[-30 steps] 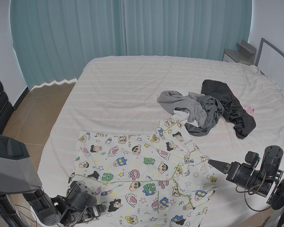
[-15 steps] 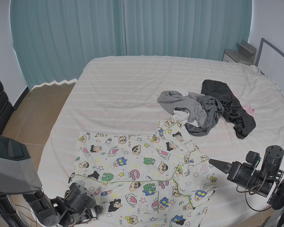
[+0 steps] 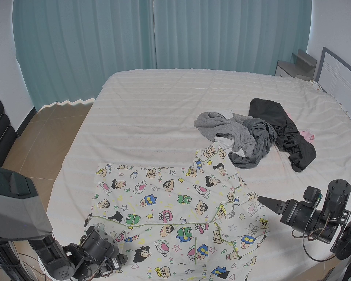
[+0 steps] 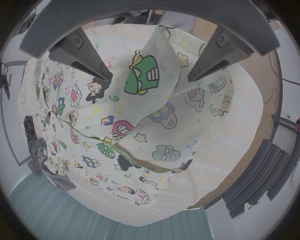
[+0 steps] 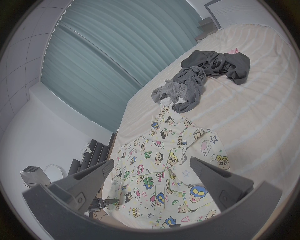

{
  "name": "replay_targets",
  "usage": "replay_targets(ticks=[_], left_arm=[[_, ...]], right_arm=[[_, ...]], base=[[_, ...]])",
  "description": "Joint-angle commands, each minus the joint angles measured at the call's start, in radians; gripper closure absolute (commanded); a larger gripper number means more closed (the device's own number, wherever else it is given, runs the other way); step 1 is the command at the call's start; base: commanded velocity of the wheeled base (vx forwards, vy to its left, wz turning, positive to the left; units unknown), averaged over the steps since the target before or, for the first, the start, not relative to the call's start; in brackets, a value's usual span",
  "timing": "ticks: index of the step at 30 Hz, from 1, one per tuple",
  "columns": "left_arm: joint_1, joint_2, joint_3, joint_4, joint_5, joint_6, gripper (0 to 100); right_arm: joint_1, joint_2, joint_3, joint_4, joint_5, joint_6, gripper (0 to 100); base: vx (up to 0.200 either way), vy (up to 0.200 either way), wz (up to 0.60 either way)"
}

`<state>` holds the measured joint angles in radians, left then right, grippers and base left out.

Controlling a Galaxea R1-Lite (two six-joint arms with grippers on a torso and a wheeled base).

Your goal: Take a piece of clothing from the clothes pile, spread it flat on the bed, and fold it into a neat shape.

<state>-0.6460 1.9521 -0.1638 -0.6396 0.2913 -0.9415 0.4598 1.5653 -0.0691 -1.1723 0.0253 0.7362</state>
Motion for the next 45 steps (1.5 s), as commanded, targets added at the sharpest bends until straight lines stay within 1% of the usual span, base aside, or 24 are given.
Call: replay_targets(ticks=[1, 16, 26, 30, 45], left_arm=[[0.000, 0.004, 0.000, 0.000, 0.000, 0.000, 0], [0.002, 0.007, -0.003, 0.000, 0.003, -0.017, 0], [0.002, 0.007, -0.003, 0.000, 0.003, -0.026, 0], [0.002, 0.004, -0.003, -0.002, 0.003, -0.037, 0], [0.009, 0.004, -0.006, 0.000, 0.003, -0.048, 0]], right_arm=[[0.000, 0.001, 0.000, -0.001, 0.001, 0.000, 0], [0.002, -0.001, -0.001, -0.001, 0.002, -0.001, 0], [0.002, 0.004, -0.008, -0.001, 0.016, -0.006, 0], [0.016, 0.007, -0.008, -0.001, 0.022, -0.006, 0], [0.017, 0.001, -0.009, -0.001, 0.021, -0.011, 0]], base=[[0.000, 0.000, 0.00], [0.000, 0.000, 0.00], [0.000, 0.000, 0.00], [0.000, 0.000, 0.00], [0.000, 0.000, 0.00]])
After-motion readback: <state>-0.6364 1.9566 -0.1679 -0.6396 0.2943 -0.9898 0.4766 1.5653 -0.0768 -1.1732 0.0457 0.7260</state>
